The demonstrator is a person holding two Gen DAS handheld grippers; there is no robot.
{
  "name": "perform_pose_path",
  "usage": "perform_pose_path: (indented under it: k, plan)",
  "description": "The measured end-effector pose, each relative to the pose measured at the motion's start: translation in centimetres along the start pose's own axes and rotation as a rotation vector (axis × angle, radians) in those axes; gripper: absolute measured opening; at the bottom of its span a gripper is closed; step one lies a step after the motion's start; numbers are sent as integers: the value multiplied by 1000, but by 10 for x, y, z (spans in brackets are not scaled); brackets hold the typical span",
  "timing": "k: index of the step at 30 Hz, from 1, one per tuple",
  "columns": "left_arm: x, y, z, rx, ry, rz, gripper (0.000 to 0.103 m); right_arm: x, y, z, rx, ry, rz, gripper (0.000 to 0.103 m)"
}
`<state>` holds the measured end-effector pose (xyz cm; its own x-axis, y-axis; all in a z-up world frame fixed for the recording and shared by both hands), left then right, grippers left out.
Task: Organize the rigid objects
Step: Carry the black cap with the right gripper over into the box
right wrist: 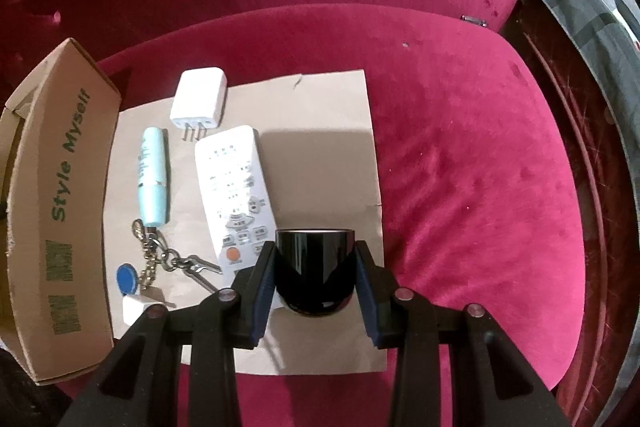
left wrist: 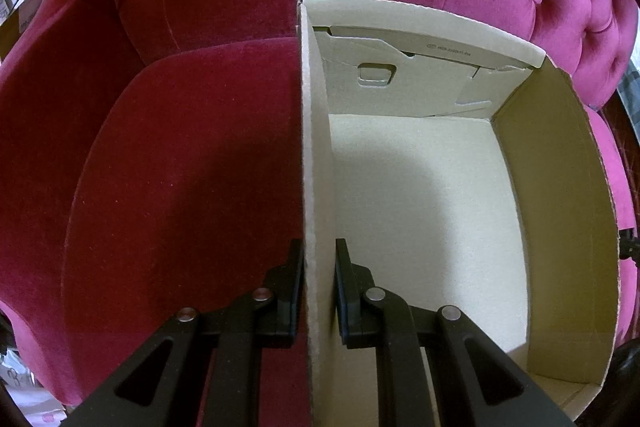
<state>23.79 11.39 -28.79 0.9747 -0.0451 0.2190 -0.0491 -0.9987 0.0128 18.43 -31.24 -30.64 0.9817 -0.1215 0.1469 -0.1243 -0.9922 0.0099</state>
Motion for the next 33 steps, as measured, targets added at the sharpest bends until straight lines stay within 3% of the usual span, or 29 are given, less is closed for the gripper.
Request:
perform_pose_path:
  k: [33]
  plan:
    - [0,0,1,7,-2,-2,15,6,-91,-89,2,73,-113,40]
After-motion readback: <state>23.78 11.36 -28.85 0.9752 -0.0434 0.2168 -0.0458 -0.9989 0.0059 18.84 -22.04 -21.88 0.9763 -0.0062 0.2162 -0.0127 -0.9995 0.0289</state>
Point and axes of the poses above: each gripper's, at about its wrist camera, not at the fingertips, and z roughly the way its jaws point, y to its right, x to its top, the point moved 10 cm from there along z, roughly the way its jaws point, and after that the axes turned 11 degrees about -y, right-handed, at the moved point
